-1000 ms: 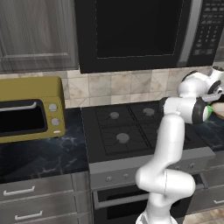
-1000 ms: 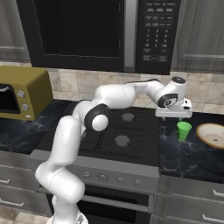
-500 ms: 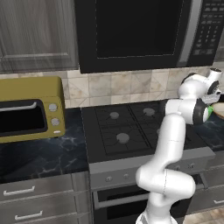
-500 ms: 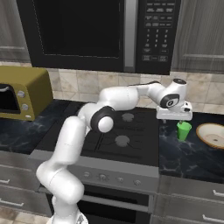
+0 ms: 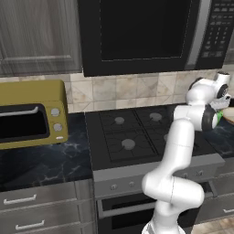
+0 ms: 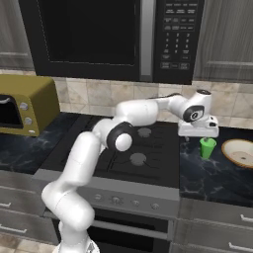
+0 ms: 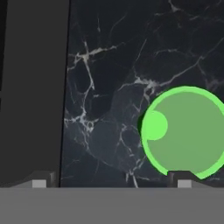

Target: Pick the cup and bowl from the counter and place them on the counter next to the sink.

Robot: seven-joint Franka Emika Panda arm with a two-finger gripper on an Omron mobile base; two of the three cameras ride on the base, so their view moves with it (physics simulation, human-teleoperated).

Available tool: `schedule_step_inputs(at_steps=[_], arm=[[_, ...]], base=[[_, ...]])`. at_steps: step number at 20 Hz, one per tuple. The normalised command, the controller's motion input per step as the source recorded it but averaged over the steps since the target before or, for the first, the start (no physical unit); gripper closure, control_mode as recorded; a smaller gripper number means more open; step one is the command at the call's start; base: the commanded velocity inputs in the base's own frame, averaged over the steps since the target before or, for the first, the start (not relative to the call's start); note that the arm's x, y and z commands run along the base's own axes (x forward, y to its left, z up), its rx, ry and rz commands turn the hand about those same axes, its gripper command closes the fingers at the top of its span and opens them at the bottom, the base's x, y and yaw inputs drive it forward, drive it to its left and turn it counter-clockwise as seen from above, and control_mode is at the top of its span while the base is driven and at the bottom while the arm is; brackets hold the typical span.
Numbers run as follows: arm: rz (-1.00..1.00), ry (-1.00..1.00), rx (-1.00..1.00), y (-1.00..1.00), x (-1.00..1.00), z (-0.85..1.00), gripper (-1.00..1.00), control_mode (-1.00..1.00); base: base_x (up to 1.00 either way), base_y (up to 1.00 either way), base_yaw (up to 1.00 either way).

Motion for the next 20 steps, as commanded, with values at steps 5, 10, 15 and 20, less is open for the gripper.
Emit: schedule_step_inputs(at_steps=[5, 10, 15, 20], arm=[[0.0, 0.03, 0.0, -0.1, 0.28, -0.21, -1.0, -1.0], [0.0, 0.01, 0.0, -0.03, 0.27, -0.08, -1.0, -1.0], [0.0, 0.01, 0.0, -0.04, 0.16, -0.13, -1.0, -1.0], [0.0, 0.02, 0.0, -0.05, 0.08, -0.19, -1.0, -1.0]], base=[[0.0, 0.0, 0.0], [0.0, 0.0, 0.0], [0.0, 0.0, 0.0], [0.0, 0.0, 0.0]])
